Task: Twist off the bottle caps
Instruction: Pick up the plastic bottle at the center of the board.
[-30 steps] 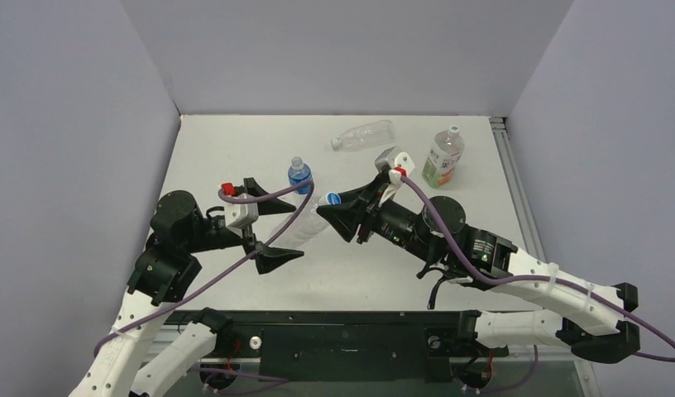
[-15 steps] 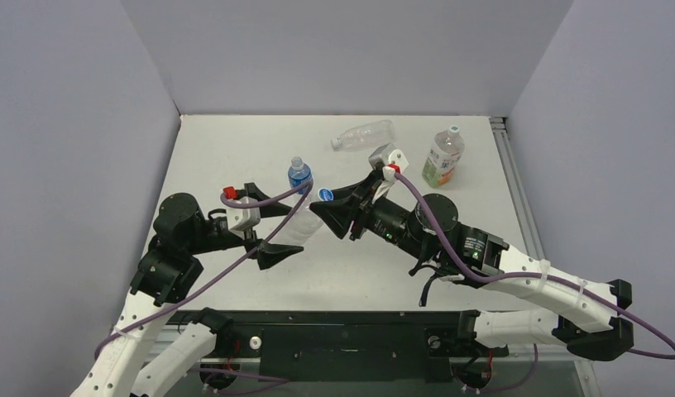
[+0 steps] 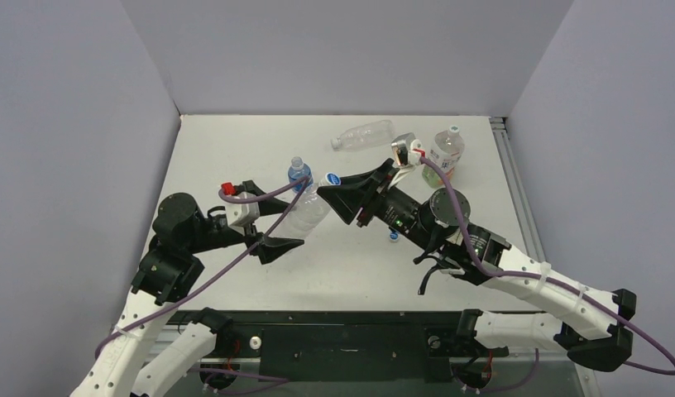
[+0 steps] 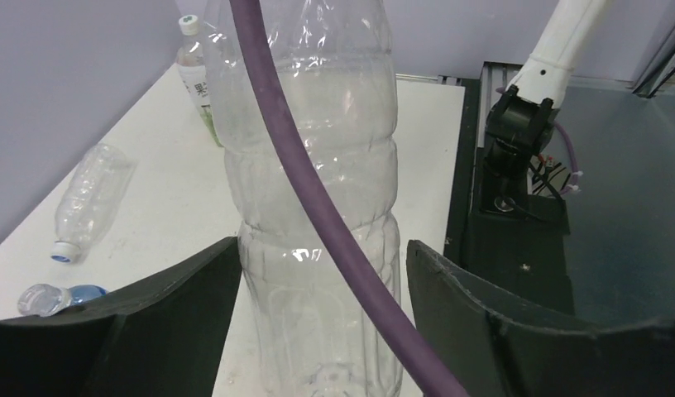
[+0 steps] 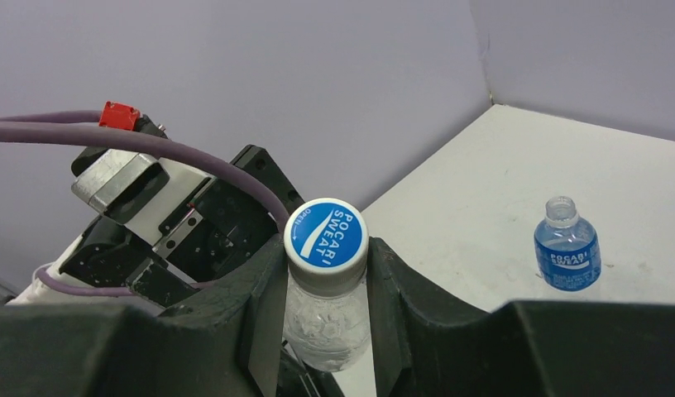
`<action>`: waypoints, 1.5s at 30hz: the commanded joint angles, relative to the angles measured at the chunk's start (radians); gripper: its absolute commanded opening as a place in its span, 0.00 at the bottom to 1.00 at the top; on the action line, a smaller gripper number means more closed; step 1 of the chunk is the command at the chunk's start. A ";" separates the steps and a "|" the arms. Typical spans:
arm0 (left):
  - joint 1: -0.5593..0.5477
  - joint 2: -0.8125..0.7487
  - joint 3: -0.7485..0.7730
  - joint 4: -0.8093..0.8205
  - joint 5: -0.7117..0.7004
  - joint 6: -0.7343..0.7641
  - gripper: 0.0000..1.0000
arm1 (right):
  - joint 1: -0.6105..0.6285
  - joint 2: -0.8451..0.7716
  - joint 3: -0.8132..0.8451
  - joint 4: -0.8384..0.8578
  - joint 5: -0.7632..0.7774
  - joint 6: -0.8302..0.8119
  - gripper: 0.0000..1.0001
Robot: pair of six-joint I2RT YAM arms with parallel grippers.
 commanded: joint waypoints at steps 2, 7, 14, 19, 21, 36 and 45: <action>-0.006 -0.003 -0.005 0.080 -0.030 -0.041 0.75 | -0.044 -0.043 -0.048 0.189 -0.035 0.127 0.00; -0.007 -0.010 -0.012 0.065 -0.027 -0.019 0.82 | -0.095 -0.056 -0.090 0.262 -0.072 0.212 0.00; -0.008 -0.003 -0.004 0.076 -0.052 -0.012 0.78 | -0.092 -0.030 -0.071 0.251 -0.101 0.201 0.00; -0.007 0.003 0.000 0.084 -0.073 -0.019 0.65 | -0.045 -0.004 -0.026 0.159 -0.076 0.122 0.00; -0.007 0.004 -0.001 0.091 -0.071 -0.020 0.64 | -0.017 0.015 0.003 0.113 -0.055 0.086 0.00; -0.009 0.008 -0.016 0.107 -0.198 -0.003 0.24 | 0.017 -0.017 0.151 -0.119 0.204 0.061 0.57; -0.014 0.051 -0.037 0.195 -0.375 0.057 0.06 | 0.029 0.148 0.383 -0.328 0.335 0.124 0.64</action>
